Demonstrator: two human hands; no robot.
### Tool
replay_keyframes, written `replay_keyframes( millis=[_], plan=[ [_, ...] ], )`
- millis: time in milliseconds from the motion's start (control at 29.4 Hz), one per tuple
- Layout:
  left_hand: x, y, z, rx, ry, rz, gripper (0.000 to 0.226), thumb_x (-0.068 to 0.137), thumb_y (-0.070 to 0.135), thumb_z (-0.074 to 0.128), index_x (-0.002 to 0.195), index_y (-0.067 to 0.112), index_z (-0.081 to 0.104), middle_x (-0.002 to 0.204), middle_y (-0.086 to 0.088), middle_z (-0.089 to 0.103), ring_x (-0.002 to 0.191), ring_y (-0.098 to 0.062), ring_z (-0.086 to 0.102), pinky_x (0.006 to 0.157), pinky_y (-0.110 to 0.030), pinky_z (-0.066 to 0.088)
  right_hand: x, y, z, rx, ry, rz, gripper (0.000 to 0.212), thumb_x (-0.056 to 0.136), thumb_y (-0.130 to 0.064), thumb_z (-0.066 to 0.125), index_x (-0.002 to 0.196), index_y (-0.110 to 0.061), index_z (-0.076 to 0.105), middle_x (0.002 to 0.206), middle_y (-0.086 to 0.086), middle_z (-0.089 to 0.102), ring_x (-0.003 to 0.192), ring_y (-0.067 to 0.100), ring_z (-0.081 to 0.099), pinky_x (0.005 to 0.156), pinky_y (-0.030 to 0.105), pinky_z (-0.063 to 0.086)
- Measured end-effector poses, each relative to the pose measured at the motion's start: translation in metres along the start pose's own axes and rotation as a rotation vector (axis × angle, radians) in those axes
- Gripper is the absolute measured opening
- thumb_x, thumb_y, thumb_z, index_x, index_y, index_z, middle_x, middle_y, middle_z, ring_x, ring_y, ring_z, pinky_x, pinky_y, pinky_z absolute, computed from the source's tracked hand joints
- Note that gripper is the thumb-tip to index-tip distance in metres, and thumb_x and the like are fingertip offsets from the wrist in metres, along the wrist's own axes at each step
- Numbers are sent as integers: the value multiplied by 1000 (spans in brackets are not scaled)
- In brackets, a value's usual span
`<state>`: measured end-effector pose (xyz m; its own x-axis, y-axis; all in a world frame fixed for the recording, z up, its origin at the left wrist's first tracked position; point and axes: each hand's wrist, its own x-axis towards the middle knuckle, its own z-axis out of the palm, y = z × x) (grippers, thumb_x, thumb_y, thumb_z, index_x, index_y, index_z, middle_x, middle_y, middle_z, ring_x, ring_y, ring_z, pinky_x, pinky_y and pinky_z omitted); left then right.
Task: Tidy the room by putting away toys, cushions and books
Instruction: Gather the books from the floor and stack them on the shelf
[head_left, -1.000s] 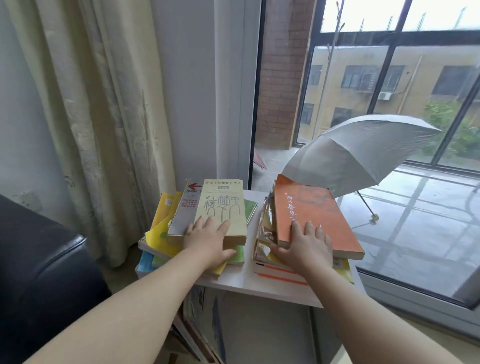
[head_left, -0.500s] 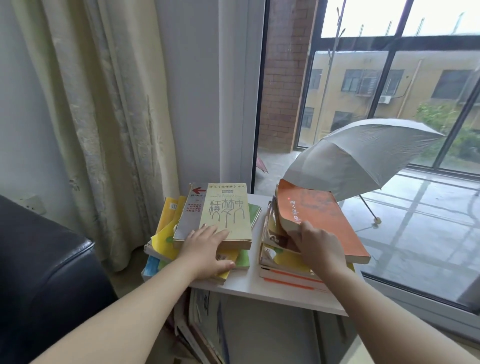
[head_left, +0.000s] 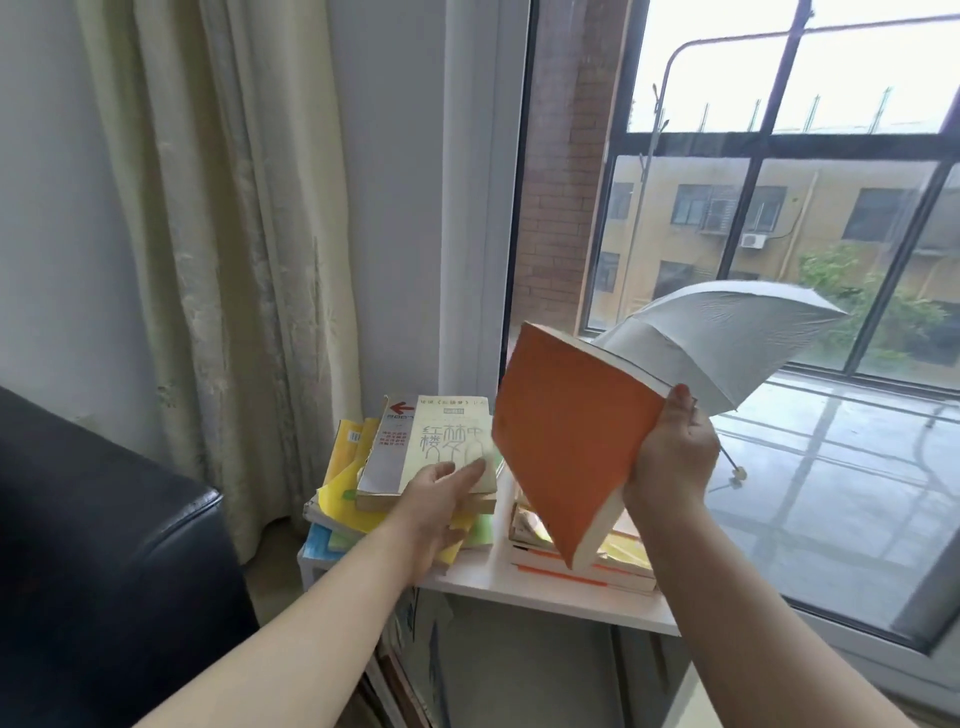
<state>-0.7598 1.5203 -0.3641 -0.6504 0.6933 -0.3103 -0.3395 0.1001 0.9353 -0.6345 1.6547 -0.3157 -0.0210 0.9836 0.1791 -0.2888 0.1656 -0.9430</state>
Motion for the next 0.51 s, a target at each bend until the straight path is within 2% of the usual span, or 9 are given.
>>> replay_keyframes(
  millis=[68, 136, 204, 272, 306, 374, 442, 510],
  plan=[
    [-6, 6, 2, -133, 2, -13, 76, 79, 26, 72, 143, 18, 31, 138, -7, 46, 130, -27, 42, 103, -44, 38, -5, -13, 2, 209, -86, 129, 39, 100, -34, 42, 68, -15, 54, 56, -3, 56, 53, 16, 54, 59, 30, 48],
    [-15, 12, 1, -355, -55, -74, 95, 65, 28, 78, 146, 19, 28, 147, -8, 37, 138, -29, 34, 107, -45, 33, -14, -25, 6, 332, -167, 243, 37, 100, -32, 42, 71, -13, 54, 52, -3, 57, 45, 11, 55, 53, 26, 50],
    [-22, 22, -2, -509, -121, -99, 78, 71, 33, 72, 140, 18, 39, 141, -10, 48, 129, -29, 46, 97, -44, 42, -20, -28, 9, 375, -233, 337, 34, 99, -35, 44, 76, -12, 56, 60, 2, 60, 51, 15, 58, 60, 33, 52],
    [-23, 38, -9, -646, -100, -59, 50, 79, 27, 68, 125, 14, 55, 108, -9, 71, 100, -25, 65, 74, -43, 50, -26, -32, 14, 366, -300, 393, 34, 98, -39, 44, 81, -13, 58, 65, 3, 63, 54, 18, 60, 64, 36, 53],
    [-26, 47, -11, -696, -71, -27, 35, 82, 22, 66, 116, 13, 60, 90, -8, 75, 85, -24, 68, 66, -41, 49, -29, -34, 16, 365, -328, 407, 34, 98, -39, 43, 82, -13, 58, 66, 3, 63, 54, 18, 60, 63, 35, 53],
    [-28, 58, -17, -711, -2, 57, 12, 88, 14, 60, 100, 13, 62, 70, -5, 74, 65, -20, 70, 63, -41, 48, -30, -34, 20, 368, -349, 426, 34, 99, -40, 41, 86, -13, 56, 70, 2, 61, 58, 17, 59, 61, 33, 49],
    [-34, 65, -21, -688, 29, 179, 12, 88, 6, 57, 96, 14, 61, 72, -4, 74, 60, -15, 71, 65, -40, 49, -30, -32, 21, 340, -334, 453, 31, 100, -40, 38, 96, -14, 55, 79, 0, 61, 63, 14, 60, 60, 30, 48],
    [-40, 72, -26, -615, 57, 372, 26, 82, -4, 59, 98, 17, 61, 87, -4, 72, 73, -16, 71, 75, -40, 52, -27, -25, 20, 168, -316, 456, 30, 100, -42, 35, 107, -19, 52, 98, 2, 62, 79, 15, 58, 68, 30, 47]
  ],
)
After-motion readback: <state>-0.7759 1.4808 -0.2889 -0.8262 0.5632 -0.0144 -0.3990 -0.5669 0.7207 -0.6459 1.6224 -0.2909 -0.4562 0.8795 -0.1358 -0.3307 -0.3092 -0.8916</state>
